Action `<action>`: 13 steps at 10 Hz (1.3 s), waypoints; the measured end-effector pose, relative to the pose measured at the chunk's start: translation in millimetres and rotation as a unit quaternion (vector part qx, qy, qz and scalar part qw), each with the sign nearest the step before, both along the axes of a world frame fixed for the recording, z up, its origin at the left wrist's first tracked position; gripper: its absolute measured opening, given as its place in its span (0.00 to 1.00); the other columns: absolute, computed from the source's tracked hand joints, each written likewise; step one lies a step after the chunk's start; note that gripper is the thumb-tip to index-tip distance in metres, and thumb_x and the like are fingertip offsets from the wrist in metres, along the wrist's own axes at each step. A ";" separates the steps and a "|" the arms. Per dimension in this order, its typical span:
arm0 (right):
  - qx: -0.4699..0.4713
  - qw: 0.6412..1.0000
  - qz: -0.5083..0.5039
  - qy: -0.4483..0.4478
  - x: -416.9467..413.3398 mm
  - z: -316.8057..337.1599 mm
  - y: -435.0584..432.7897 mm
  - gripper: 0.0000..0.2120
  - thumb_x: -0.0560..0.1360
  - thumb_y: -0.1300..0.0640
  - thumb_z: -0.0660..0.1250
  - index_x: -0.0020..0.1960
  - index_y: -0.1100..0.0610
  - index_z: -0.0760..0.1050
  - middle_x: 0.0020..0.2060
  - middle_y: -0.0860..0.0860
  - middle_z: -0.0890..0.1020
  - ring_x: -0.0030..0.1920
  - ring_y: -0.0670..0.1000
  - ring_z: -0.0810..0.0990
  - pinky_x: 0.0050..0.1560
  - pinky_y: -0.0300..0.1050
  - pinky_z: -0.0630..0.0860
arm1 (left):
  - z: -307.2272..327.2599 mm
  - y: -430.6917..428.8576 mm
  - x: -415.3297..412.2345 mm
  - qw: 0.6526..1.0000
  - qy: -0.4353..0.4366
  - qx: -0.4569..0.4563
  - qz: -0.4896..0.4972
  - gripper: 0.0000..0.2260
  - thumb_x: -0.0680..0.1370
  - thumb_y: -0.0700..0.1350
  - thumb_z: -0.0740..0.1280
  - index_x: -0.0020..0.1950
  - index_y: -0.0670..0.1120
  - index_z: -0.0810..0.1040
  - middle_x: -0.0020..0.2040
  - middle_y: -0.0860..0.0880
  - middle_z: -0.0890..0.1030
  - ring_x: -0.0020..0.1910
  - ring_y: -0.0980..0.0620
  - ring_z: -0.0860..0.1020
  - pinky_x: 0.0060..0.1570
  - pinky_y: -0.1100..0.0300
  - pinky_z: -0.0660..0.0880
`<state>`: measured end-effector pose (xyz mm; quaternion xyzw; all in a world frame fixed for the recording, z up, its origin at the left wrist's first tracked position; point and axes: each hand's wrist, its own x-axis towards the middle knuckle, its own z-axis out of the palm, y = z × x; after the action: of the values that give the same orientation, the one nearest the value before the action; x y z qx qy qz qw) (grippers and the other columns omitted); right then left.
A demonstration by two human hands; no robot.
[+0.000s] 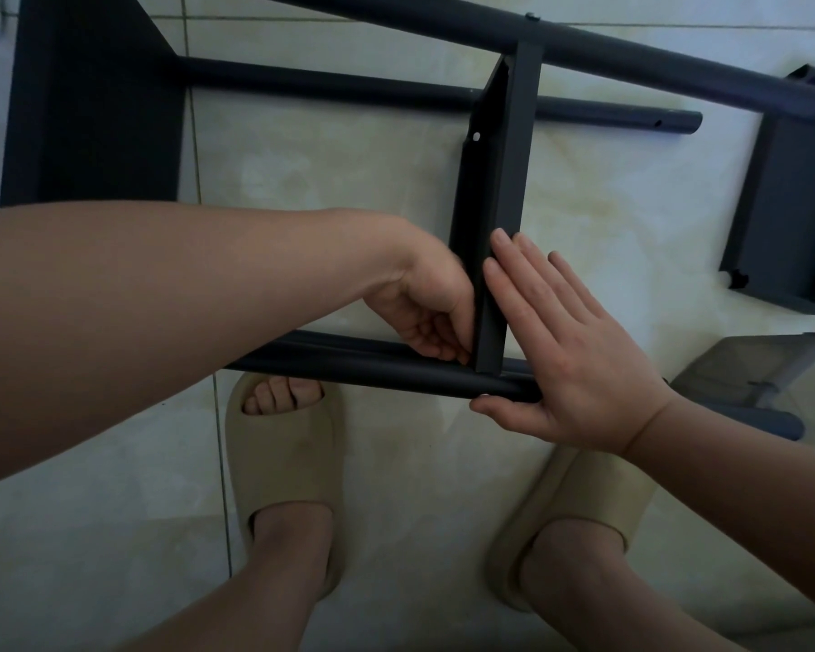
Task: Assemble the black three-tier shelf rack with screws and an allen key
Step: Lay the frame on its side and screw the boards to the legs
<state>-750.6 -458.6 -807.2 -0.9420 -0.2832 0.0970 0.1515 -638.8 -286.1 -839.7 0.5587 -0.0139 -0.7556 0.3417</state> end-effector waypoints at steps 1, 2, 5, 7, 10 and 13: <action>0.002 1.000 -0.002 -0.001 0.0 0.4 -0.1 0.47 0.77 0.32 0.61 0.80 0.67 0.55 0.81 0.63 0.54 0.81 0.62 0.52 0.78 0.65 0.58 | 0.3 0.9 -0.8 1.000 -0.001 -0.009 0.018 0.07 0.78 0.32 0.65 0.53 0.40 0.79 0.42 0.45 0.81 0.39 0.53 0.79 0.45 0.63 0.77; 0.001 1.000 -0.002 -0.002 -0.3 0.1 0.3 0.47 0.77 0.32 0.61 0.80 0.67 0.56 0.81 0.63 0.54 0.81 0.62 0.52 0.78 0.65 0.58 | -1.2 3.9 -3.5 0.999 0.002 -0.027 0.041 0.08 0.78 0.31 0.64 0.53 0.39 0.79 0.42 0.44 0.81 0.40 0.52 0.79 0.44 0.63 0.79; 0.000 1.000 0.001 -0.001 0.2 0.3 0.2 0.47 0.77 0.32 0.61 0.80 0.67 0.55 0.81 0.63 0.54 0.81 0.62 0.52 0.78 0.65 0.58 | -2.9 10.0 -4.0 0.998 0.025 -0.045 0.034 0.07 0.78 0.34 0.65 0.47 0.43 0.81 0.40 0.47 0.82 0.38 0.54 0.80 0.41 0.63 0.78; 0.000 1.000 0.000 -0.001 -0.1 0.3 0.6 0.47 0.77 0.32 0.61 0.80 0.68 0.55 0.80 0.63 0.54 0.81 0.62 0.52 0.78 0.65 0.58 | -1.1 5.6 0.6 1.000 0.007 0.002 -0.029 0.05 0.79 0.39 0.67 0.47 0.45 0.82 0.38 0.49 0.82 0.36 0.56 0.78 0.38 0.66 0.73; 0.000 1.000 0.001 0.001 0.2 1.2 0.2 0.48 0.77 0.32 0.61 0.80 0.68 0.55 0.80 0.63 0.54 0.81 0.62 0.52 0.78 0.65 0.58 | 1.5 -0.2 3.0 1.000 -0.006 0.005 -0.025 0.05 0.79 0.36 0.66 0.46 0.42 0.81 0.39 0.47 0.82 0.36 0.55 0.78 0.38 0.66 0.76; -0.005 1.000 0.001 0.002 -0.1 0.7 0.7 0.48 0.77 0.32 0.60 0.80 0.67 0.55 0.81 0.63 0.53 0.82 0.62 0.51 0.78 0.64 0.58 | -1.9 1.5 -0.9 1.000 -0.004 -0.006 0.013 0.05 0.78 0.33 0.65 0.48 0.40 0.80 0.40 0.45 0.81 0.37 0.54 0.79 0.41 0.65 0.78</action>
<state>-750.7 -457.9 -806.4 -0.9423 -0.2832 0.0999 0.1476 -639.7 -284.6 -841.6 0.5599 -0.0130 -0.7487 0.3546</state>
